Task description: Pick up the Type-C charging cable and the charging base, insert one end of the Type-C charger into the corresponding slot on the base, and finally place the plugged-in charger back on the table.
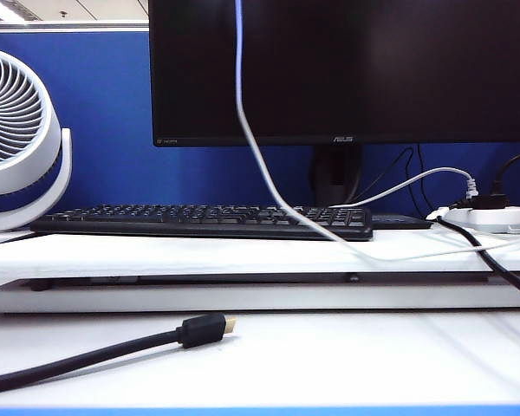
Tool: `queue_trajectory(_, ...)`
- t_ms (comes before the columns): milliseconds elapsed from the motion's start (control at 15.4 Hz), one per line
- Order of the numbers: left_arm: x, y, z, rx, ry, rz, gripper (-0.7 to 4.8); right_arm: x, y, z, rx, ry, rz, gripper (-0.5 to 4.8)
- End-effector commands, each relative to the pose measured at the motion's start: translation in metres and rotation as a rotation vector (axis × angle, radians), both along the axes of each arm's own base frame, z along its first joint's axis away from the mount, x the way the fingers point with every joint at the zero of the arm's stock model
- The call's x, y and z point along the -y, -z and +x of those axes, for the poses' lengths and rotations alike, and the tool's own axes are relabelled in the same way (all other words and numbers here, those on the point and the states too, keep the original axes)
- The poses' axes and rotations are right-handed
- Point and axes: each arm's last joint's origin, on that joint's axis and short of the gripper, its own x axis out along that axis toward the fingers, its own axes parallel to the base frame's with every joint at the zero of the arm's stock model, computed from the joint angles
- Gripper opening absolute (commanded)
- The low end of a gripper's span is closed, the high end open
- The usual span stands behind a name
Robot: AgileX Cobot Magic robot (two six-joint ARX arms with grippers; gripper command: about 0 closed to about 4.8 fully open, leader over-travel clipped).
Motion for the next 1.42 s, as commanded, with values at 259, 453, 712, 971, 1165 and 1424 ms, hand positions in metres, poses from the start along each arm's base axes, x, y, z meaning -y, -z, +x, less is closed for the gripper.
queue_trajectory(259, 0.026, -0.004, -0.027, 0.167, 0.212, -0.085, -0.06, 0.005, -0.022, -0.023, 0.119, -0.076, 0.111, -0.05)
queue_trajectory(453, 0.032, -0.003, -0.034, 0.211, 0.269, -0.112, -0.06, 0.009, -0.028, -0.035, 0.149, -0.083, 0.114, -0.05)
queue_trajectory(712, 0.030, -0.005, -0.036, 0.213, 0.356, -0.154, -0.06, 0.016, -0.033, -0.044, 0.205, -0.057, 0.109, -0.05)
queue_trajectory(971, 0.031, -0.006, -0.034, 0.254, 0.290, -0.143, -0.06, 0.024, -0.036, -0.047, 0.220, -0.037, 0.111, -0.05)
queue_trajectory(1165, 0.035, -0.003, -0.023, 0.313, -0.049, -0.014, -0.06, 0.023, -0.037, -0.051, 0.208, -0.067, 0.107, -0.05)
queue_trajectory(1424, 0.037, -0.009, -0.018, 0.335, -0.222, -0.009, -0.06, 0.021, -0.037, -0.051, 0.181, -0.087, 0.112, -0.05)
